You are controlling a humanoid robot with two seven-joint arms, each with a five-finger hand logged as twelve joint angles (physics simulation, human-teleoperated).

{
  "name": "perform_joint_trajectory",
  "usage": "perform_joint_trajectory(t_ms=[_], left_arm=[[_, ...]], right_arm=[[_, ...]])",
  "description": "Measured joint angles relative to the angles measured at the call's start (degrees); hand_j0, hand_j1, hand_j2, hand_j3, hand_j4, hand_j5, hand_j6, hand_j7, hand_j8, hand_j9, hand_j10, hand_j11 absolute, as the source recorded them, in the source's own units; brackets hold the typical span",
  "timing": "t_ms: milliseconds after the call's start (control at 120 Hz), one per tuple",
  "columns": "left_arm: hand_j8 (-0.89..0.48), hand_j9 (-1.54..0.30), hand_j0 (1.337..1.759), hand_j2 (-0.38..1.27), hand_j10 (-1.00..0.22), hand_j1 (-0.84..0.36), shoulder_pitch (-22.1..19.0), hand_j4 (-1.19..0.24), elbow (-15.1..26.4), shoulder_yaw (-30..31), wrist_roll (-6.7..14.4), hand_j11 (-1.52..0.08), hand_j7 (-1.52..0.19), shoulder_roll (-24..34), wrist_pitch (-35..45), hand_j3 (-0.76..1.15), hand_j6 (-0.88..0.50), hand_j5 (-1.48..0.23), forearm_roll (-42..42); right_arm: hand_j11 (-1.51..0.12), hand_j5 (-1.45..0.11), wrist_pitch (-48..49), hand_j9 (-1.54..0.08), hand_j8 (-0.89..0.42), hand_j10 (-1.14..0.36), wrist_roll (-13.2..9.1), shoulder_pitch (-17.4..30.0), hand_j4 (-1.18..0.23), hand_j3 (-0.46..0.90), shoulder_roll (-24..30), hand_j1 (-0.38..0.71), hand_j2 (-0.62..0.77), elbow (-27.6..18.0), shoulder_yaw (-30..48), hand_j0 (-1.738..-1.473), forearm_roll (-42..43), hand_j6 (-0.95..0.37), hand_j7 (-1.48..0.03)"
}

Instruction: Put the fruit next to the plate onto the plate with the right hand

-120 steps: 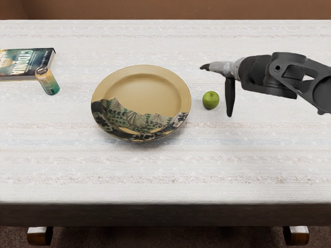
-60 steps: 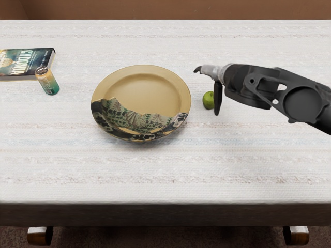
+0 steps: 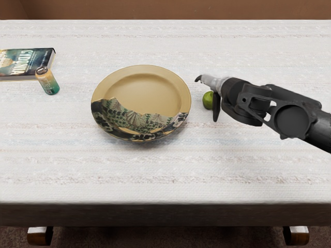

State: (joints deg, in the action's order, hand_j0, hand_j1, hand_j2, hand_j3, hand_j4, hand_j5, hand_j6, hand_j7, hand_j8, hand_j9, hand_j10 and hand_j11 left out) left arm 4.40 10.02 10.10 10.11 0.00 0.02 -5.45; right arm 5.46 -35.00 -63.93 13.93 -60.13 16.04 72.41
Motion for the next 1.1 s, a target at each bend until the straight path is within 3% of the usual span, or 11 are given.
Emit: perform_joint_trajectory(t_ms=[500,1100], left_arm=[[0.00,0.00,1.658,0.00,0.00,0.35,0.0,0.00,0.0,0.0,0.0,0.00,0.00,0.0,0.0,0.00,0.00,0.00,0.0],[0.00,0.00,1.658,0.00,0.00,0.35,0.0,0.00,0.0,0.0,0.0,0.00,0.00,0.0,0.0,0.00,0.00,0.00,0.0]], right_arm=[[-0.27,-0.27,-0.7,-0.27,-0.21,-0.21,0.0,-0.5,-0.21,0.00,-3.4,-0.10,-0.04,7.3,-0.4,-1.658,0.7,-0.21,-0.27],[-0.32,-0.32,-2.5,-0.32,-0.25,-0.25,0.0,-0.6,-0.25,0.00,-4.7,-0.05,-0.05,7.6,-3.6,-1.658,4.0,-0.25,-0.32]])
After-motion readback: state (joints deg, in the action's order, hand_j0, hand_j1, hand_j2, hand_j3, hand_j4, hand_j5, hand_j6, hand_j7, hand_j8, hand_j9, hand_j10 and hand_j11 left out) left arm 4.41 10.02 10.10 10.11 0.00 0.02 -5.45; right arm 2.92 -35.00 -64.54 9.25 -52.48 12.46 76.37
